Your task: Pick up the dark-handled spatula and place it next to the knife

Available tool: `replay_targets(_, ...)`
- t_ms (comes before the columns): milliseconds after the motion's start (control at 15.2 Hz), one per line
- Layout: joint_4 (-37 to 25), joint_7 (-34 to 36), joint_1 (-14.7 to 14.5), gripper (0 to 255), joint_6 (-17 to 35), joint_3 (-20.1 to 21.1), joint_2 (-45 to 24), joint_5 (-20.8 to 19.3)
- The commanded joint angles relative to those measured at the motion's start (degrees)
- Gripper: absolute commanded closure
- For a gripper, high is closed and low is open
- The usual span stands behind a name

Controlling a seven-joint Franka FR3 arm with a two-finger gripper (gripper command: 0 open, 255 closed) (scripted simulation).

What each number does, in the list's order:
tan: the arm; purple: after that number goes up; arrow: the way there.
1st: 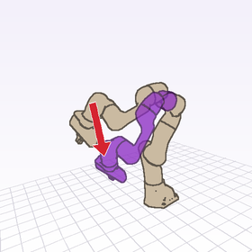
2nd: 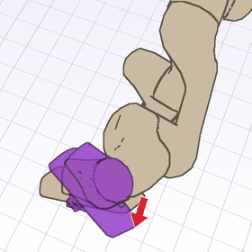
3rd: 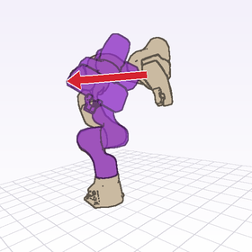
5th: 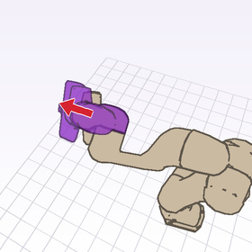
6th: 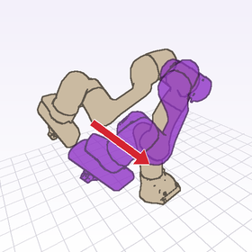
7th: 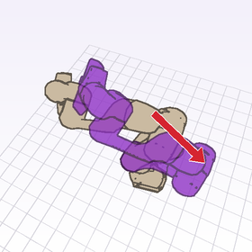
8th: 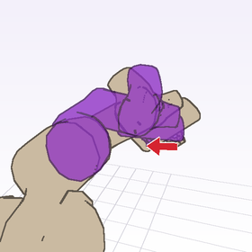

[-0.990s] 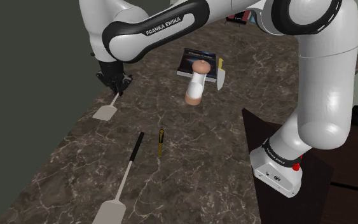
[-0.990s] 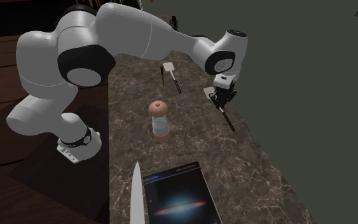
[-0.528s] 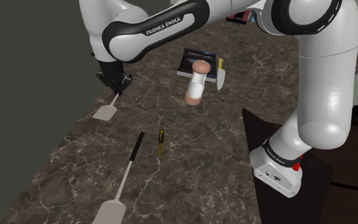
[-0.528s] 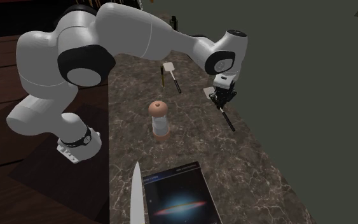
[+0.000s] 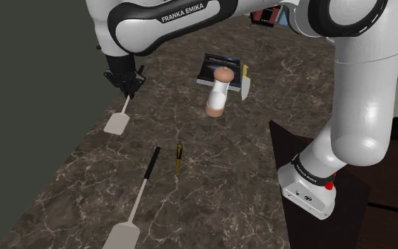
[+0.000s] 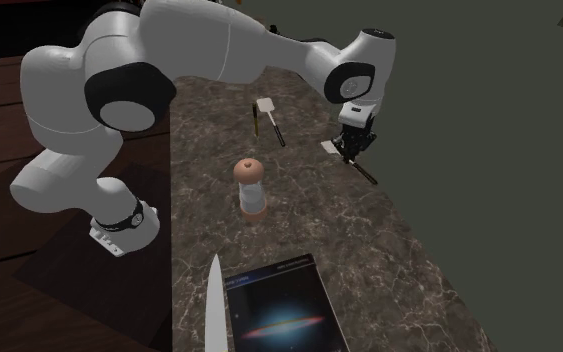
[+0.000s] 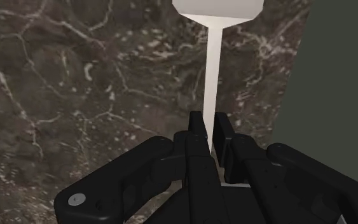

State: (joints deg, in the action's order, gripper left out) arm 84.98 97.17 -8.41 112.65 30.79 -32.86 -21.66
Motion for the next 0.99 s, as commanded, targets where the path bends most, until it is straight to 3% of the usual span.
replay_targets(0, -0.31, -0.33, 0.22, 255, -1.11, 0.27, 0.87, 0.46)
replay_targets(462, -3.70, -1.26, 0.07, 255, -5.57, 0.82, 2.20, 1.44)
replay_targets(924, 20.26, -7.19, 10.47, 255, 3.52, 2.98, 19.64, 9.29)
